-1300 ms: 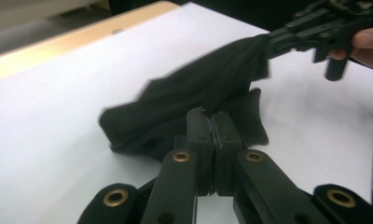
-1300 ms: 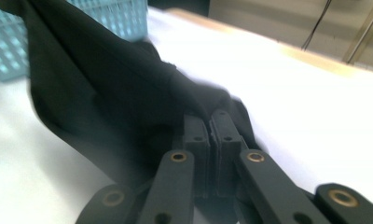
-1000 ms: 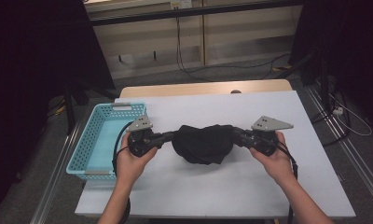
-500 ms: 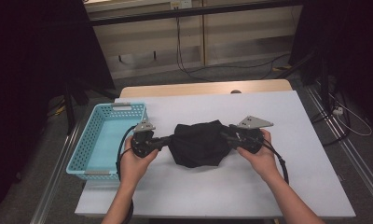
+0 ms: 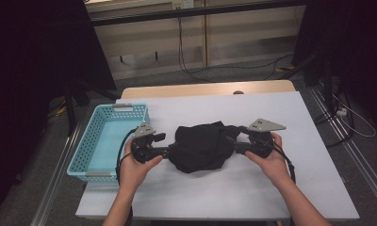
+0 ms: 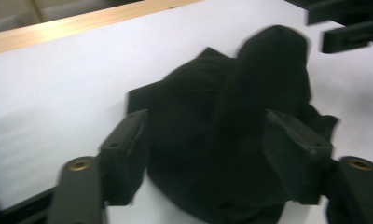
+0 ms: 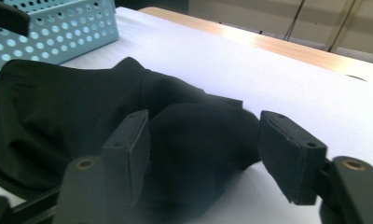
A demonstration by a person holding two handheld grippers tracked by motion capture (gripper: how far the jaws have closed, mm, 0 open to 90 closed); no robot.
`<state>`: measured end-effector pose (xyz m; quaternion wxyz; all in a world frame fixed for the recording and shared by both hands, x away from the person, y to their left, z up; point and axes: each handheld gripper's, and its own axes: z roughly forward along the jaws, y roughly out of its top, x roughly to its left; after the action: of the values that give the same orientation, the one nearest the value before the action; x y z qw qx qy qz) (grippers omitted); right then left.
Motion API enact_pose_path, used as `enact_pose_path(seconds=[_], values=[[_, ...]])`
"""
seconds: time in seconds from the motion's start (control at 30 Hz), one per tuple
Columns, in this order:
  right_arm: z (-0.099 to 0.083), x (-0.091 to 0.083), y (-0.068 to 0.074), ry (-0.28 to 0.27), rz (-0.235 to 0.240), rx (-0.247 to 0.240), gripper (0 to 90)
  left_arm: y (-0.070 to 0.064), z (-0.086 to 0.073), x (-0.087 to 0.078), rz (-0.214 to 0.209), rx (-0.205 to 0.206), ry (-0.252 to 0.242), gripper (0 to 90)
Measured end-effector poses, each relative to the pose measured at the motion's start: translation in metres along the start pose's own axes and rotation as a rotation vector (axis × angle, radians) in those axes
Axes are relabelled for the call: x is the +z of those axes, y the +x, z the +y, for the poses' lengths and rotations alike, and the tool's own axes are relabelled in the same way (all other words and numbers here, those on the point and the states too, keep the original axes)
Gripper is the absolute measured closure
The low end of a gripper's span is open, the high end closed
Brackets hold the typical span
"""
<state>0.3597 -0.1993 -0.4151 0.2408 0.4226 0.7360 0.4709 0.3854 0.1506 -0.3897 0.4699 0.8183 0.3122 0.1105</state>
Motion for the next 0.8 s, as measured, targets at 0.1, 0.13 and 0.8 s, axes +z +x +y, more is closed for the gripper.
enact_pose_path(seconds=[0.1, 0.13, 0.8], values=[[-0.001, 0.0, -0.001, -0.005, -0.009, 0.011, 26.6, -0.014, 0.002, 0.009, -0.061, 0.025, 0.014, 26.4], [-0.001, 0.0, -0.001, -0.003, -0.008, 0.018, 25.4, -0.019, 0.003, 0.012, -0.076, 0.036, 0.019, 26.2], [-0.006, 0.004, 0.01, 0.033, 0.04, -0.03, 23.3, -0.043, -0.016, 0.056, -0.157, 0.099, 0.218, 88.4]])
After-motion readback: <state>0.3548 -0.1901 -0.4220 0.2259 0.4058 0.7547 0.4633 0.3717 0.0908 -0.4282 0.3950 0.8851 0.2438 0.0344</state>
